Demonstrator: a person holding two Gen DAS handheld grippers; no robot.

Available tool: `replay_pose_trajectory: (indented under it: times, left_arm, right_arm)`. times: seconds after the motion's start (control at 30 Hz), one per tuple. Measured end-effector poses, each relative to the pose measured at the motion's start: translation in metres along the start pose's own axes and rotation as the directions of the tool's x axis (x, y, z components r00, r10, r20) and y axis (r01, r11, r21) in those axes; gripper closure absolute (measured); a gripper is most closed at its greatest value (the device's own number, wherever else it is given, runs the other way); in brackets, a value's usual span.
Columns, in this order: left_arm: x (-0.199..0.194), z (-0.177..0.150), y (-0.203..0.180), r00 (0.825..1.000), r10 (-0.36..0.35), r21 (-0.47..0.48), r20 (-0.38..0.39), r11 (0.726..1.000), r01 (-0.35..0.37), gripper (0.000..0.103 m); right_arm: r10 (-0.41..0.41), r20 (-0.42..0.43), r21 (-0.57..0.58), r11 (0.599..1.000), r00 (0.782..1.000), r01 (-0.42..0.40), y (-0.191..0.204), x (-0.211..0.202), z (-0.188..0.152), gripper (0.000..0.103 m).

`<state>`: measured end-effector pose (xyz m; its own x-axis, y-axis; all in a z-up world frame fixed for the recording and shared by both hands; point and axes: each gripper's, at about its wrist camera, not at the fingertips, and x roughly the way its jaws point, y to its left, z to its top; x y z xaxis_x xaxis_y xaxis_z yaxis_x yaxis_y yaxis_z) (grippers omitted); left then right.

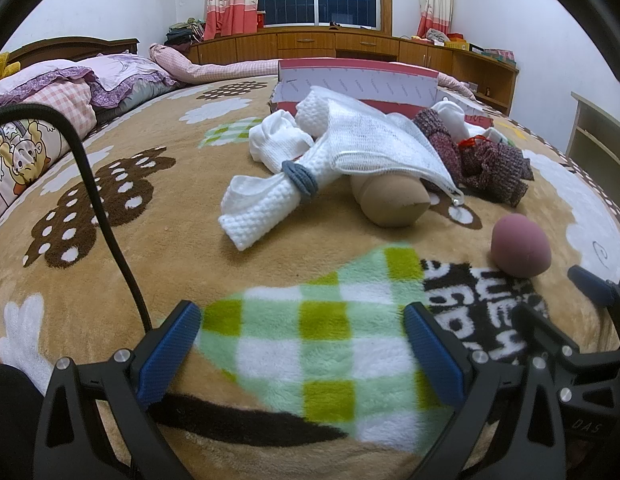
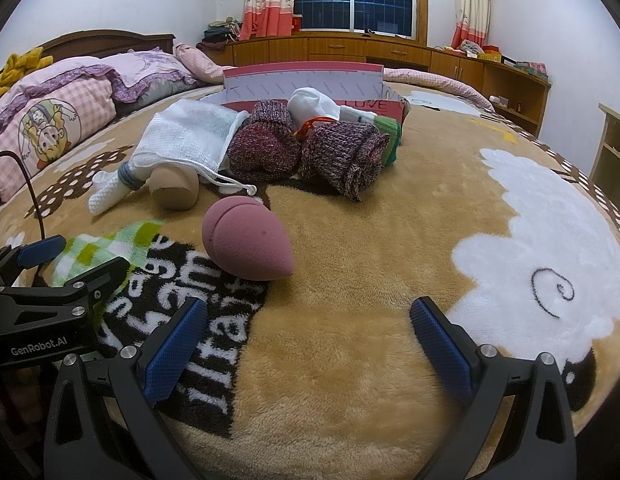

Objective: Organize soft objects

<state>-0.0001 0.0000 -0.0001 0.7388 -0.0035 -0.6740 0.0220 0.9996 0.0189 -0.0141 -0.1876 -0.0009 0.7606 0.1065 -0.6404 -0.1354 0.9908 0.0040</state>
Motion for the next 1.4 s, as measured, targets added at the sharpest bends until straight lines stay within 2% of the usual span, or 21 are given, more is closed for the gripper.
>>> replay_pose_trajectory:
  times: [1.4]
  left_arm:
    - [-0.0001,0.0000,-0.0001,1.000,0.001,0.001,0.001,1.000,-0.001,0.000]
  right_arm:
    - [-0.002,0.004,-0.001,1.000,1.000,0.002,-0.0004,-0.0020,0.0004,0.000]
